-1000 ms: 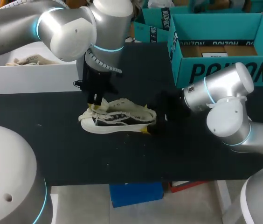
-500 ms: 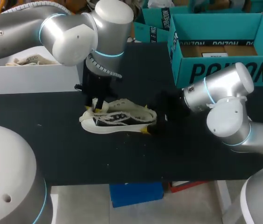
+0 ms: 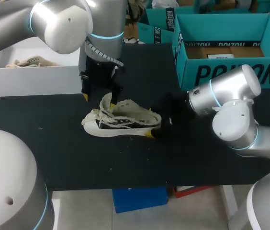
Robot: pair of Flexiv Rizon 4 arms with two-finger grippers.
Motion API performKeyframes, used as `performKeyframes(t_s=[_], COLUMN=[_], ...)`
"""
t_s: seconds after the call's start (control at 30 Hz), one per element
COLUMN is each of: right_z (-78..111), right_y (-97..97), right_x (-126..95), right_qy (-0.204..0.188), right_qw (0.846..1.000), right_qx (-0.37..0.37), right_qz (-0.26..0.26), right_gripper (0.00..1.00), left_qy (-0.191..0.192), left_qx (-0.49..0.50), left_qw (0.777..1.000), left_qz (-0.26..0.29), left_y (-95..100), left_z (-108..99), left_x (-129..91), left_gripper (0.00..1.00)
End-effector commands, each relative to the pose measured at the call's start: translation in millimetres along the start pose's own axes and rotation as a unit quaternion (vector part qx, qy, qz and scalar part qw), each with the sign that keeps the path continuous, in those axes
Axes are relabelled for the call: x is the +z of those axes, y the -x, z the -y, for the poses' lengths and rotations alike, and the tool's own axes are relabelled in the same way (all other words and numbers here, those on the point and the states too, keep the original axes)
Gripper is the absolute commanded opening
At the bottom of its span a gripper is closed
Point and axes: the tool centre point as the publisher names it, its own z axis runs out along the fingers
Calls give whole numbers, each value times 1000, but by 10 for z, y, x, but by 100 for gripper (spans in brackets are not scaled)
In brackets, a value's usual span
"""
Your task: Take the shoe out of the shoebox, open the shoe tongue, remove and reinsert the insole, then place the shoe into the shoebox
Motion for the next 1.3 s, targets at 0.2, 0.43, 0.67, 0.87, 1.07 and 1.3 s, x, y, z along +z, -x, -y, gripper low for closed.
performKeyframes(t_s=[0.2,0.43,0.67,0.87,1.07,1.3], right_z=[7,7,7,7,7,7], right_y=[1,1,1,1,1,1], right_x=[17,17,17,17,17,17], right_qy=[0,0,0,0,0,0], right_qw=[1000,1000,1000,1000,1000,1000], right_qx=[0,0,0,0,0,0], right_qz=[1,1,1,1,1,1], right_gripper=[0,0,0,0,0,0], left_qy=[9,51,74,74,74,7], left_qx=[379,603,655,655,655,643], left_qw=[924,794,745,745,745,755], left_qz=[-48,-61,-101,-101,-101,-124], left_y=[-134,-249,-268,-268,-268,-373], left_z=[-185,-142,-27,-27,-27,12], left_x=[-477,-567,-534,-534,-534,-504], left_gripper=[0,0,0,0,0,0])
